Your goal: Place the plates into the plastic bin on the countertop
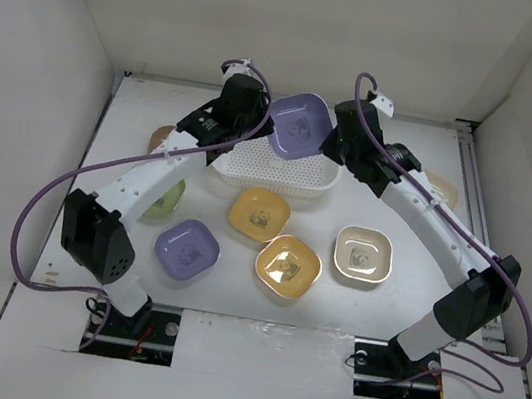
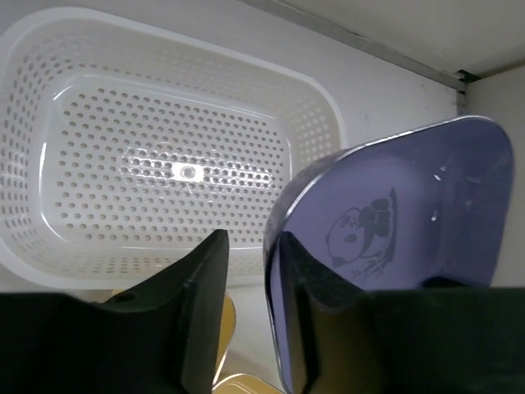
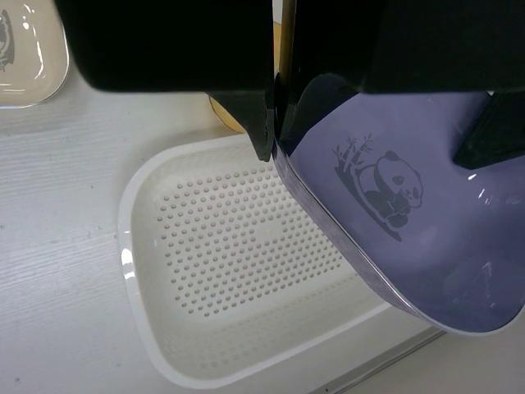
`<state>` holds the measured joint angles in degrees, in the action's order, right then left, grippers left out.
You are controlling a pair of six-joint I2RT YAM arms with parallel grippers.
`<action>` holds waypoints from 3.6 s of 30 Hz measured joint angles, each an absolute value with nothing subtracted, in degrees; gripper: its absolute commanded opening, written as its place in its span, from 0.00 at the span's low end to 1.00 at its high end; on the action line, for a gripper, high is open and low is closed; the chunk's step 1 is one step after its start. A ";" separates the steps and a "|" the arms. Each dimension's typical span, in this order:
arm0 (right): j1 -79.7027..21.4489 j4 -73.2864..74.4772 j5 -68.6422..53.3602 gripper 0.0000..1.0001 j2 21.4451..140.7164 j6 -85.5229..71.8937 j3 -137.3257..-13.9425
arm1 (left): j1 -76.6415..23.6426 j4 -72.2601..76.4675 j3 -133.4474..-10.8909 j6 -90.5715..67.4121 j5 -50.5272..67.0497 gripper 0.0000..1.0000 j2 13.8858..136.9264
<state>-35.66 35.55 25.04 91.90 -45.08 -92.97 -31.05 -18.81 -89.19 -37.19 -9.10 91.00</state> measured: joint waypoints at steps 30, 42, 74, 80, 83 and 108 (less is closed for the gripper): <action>-28.47 31.55 19.55 1.00 73.73 -42.06 -72.66 | -21.28 -22.31 -111.00 -15.00 2.44 0.00 116.07; -28.45 33.36 19.27 1.00 58.83 -37.78 -68.05 | -19.40 -24.23 -116.42 -10.72 10.13 0.00 129.29; -26.96 37.67 13.93 1.00 49.30 -30.55 -65.67 | -14.79 -25.74 -121.43 -21.21 5.48 1.00 111.90; -26.76 35.62 5.26 1.00 50.83 -26.92 -63.61 | 5.34 -23.75 -113.27 -26.50 5.54 1.00 104.68; -26.76 35.09 1.78 1.00 50.65 -25.56 -63.59 | 14.31 -23.79 -104.20 -28.34 5.28 1.00 104.53; -27.07 29.06 -9.45 1.00 48.64 -22.65 -59.09 | 15.57 -18.37 -85.65 -25.78 6.72 0.84 117.47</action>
